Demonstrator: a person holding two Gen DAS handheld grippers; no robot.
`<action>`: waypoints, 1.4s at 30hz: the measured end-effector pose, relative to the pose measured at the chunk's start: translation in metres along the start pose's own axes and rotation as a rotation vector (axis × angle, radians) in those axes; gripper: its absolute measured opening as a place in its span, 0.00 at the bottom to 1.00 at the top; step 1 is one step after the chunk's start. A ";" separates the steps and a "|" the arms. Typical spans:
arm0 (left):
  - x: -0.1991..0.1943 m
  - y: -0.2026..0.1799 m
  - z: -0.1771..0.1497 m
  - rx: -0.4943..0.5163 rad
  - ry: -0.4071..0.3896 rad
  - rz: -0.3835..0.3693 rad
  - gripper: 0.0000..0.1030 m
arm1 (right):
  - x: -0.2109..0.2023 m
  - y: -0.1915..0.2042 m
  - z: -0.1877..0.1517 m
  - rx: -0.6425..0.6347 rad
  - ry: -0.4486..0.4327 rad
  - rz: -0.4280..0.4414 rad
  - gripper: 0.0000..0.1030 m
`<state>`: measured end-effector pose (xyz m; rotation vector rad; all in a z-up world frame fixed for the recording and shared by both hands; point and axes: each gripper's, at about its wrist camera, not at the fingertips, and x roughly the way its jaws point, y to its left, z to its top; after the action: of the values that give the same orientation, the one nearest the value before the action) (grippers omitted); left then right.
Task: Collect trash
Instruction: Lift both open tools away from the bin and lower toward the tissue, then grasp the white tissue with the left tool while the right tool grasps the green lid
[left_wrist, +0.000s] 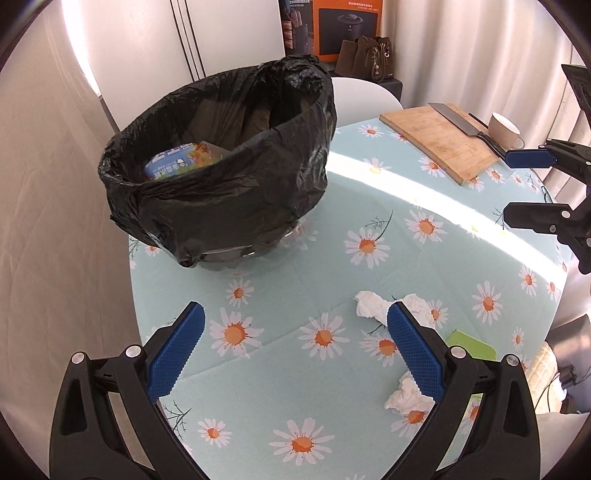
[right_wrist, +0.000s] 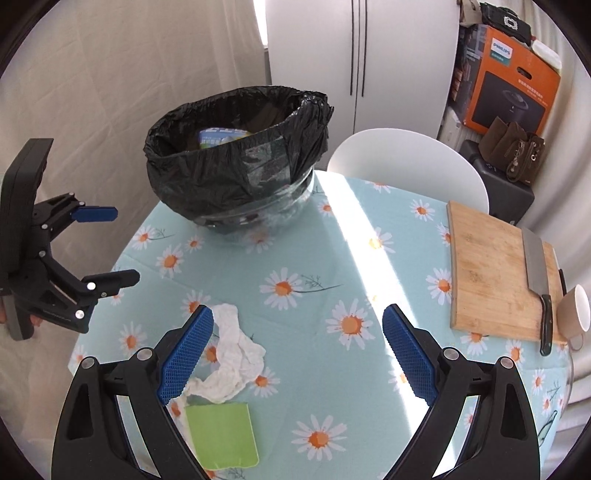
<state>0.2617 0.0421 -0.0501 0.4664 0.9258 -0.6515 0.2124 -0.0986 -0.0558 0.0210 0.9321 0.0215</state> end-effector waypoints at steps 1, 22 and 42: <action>0.004 -0.005 -0.002 0.015 0.012 -0.014 0.94 | 0.002 0.000 -0.006 0.003 0.014 -0.001 0.86; 0.077 -0.070 -0.034 0.323 0.162 -0.214 0.94 | 0.044 0.009 -0.108 0.179 0.241 0.042 0.86; 0.102 -0.104 -0.052 0.530 0.201 -0.303 0.94 | 0.086 0.023 -0.160 0.258 0.366 0.005 0.74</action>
<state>0.2046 -0.0322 -0.1734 0.8848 1.0213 -1.1528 0.1351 -0.0714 -0.2191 0.2664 1.2958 -0.0932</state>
